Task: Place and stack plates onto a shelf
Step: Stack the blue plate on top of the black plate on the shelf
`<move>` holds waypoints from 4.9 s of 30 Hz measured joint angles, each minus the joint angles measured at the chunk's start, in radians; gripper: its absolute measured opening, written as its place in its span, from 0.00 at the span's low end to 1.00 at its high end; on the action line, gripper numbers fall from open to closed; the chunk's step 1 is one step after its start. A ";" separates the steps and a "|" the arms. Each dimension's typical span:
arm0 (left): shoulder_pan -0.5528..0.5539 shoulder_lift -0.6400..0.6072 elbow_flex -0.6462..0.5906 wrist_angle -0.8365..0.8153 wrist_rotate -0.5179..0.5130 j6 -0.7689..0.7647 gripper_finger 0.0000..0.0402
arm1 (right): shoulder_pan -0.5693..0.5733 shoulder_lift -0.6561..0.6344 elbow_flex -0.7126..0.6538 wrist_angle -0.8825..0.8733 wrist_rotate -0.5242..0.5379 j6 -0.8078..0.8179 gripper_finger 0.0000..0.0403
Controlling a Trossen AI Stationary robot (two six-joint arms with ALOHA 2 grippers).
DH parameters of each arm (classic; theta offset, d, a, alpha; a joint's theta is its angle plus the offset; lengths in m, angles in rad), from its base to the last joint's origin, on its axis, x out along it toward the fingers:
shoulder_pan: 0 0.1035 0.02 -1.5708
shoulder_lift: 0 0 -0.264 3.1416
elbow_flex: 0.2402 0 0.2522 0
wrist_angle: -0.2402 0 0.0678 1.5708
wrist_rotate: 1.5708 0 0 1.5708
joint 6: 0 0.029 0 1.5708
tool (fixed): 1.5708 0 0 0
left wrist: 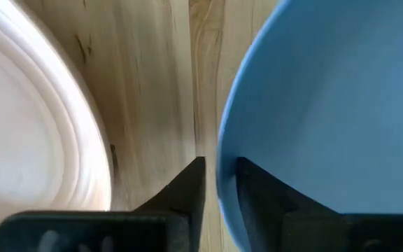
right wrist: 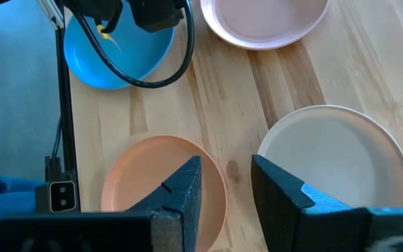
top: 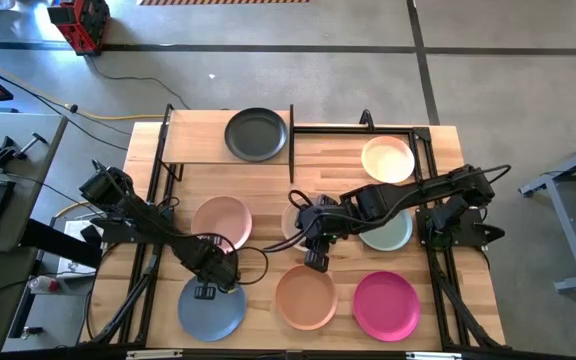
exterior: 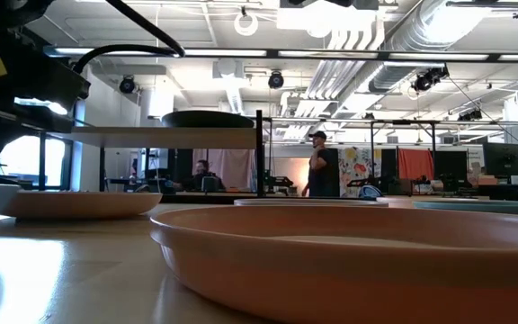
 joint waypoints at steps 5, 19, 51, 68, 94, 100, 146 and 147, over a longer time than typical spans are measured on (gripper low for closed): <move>0.001 -0.002 0.002 0.002 0.004 0.000 0.03 | 0.000 0.000 0.000 0.000 0.000 0.000 0.26; 0.000 -0.109 0.001 -0.007 0.002 0.001 0.00 | 0.000 0.000 0.000 0.000 -0.001 0.000 0.26; 0.257 -0.525 0.001 0.001 -0.667 -0.330 0.00 | -0.087 0.000 0.000 0.164 0.457 -0.193 0.26; 0.440 -0.524 0.002 0.114 -0.766 -0.303 0.00 | -0.208 0.000 0.000 0.245 0.396 -0.255 0.26; 0.548 -0.520 0.085 0.171 -0.784 -0.069 0.00 | -0.304 0.000 0.000 0.224 0.369 -0.271 0.02; 0.554 -0.520 0.085 0.173 -0.781 -0.052 0.03 | -0.328 0.000 0.000 0.224 0.333 -0.248 0.01; 0.762 -0.794 0.084 0.369 -0.445 0.077 0.26 | -0.611 0.000 0.002 0.414 -0.035 -0.421 0.00; 0.762 -0.795 0.084 0.370 -0.445 0.069 0.26 | -0.629 0.000 0.002 0.436 -0.058 -0.421 0.00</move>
